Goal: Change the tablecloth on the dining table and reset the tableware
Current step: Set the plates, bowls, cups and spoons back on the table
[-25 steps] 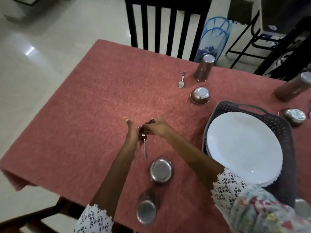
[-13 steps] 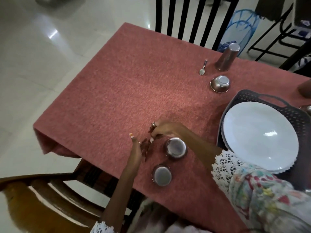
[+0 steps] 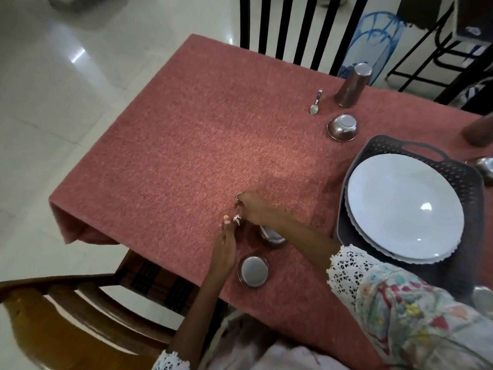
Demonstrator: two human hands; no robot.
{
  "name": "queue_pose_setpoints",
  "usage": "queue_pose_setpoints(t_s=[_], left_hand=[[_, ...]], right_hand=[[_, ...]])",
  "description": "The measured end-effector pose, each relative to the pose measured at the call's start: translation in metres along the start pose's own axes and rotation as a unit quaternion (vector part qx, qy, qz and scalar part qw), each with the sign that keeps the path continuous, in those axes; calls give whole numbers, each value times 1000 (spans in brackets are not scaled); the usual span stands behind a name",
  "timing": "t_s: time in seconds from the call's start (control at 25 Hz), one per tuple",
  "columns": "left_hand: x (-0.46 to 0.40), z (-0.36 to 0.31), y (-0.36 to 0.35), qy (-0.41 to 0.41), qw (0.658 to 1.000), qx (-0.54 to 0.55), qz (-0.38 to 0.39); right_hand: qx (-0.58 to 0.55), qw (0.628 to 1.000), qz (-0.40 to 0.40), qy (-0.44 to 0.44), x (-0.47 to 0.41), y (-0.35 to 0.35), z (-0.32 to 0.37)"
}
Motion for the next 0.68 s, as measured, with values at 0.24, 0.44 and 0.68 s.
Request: queue_pose_setpoints(t_s=[0.24,0.44,0.68], left_hand=[[-7,-59,-18,-60,997,-44,-8],[18,-123,-109,-113,983,-69,127],[42,-128,-177,-117,957,-120,237]], right_hand=[[-106,904,-396,-122,89,156,-84],[50,915,-260,-304,186,135,-224],[142,934,-200,-259,186,125,-226]])
Point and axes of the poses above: each hand's wrist, its own x-axis away from the middle knuckle, its own y-axis out of the back of the hand, z = x × y, the point moved 10 cm from there along -x, towards the middle knuckle, and after that the axes turned 9 degrees about -z, right-handed, at the moved point
